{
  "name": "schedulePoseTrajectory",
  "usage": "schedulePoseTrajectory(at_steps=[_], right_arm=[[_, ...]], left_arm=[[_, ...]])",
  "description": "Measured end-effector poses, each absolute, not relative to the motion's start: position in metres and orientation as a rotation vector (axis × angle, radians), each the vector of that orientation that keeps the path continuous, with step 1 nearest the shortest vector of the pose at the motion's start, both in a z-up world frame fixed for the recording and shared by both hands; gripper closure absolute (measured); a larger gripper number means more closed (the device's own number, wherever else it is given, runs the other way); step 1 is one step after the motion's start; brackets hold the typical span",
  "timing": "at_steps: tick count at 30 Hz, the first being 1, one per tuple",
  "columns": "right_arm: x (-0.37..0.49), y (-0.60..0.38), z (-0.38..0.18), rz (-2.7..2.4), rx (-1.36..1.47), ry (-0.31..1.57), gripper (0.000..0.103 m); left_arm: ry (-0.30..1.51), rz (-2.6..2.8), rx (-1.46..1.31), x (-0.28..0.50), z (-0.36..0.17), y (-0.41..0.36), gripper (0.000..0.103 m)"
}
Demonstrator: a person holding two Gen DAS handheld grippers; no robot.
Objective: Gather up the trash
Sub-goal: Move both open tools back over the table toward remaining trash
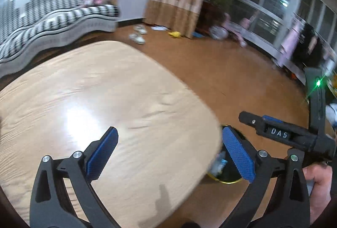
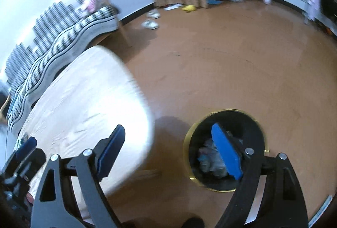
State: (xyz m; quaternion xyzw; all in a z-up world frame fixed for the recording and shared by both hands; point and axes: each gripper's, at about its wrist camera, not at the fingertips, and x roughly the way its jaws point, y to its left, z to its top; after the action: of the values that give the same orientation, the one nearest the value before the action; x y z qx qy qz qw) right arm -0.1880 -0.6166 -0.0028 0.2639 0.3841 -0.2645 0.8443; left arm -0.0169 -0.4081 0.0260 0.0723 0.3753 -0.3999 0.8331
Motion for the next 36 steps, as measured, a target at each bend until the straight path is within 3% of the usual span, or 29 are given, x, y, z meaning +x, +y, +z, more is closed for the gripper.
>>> schedulePoseTrajectory(at_steps=[14,25,31,36], right_arm=[[-0.016,-0.412,0.01,-0.129,0.341,0.868,0.021],[0.061,-0.283,-0.006,0.106,0.204,0.924,0.022],[0.077,-0.256,-0.022,0.147,0.138,0.956,0.022],[0.091,-0.247,-0.026,0.171,0.162,0.963,0.027]], left_arm=[[0.786,-0.4,0.015,0.076,0.027,-0.198,0.007],[0.769,-0.055,-0.079,0.16,0.014,-0.019,0.007],[0.768,-0.079,0.021,0.187,-0.004,-0.011,0.007],[0.772,-0.101,0.021,0.21,-0.017,-0.011,0.019]])
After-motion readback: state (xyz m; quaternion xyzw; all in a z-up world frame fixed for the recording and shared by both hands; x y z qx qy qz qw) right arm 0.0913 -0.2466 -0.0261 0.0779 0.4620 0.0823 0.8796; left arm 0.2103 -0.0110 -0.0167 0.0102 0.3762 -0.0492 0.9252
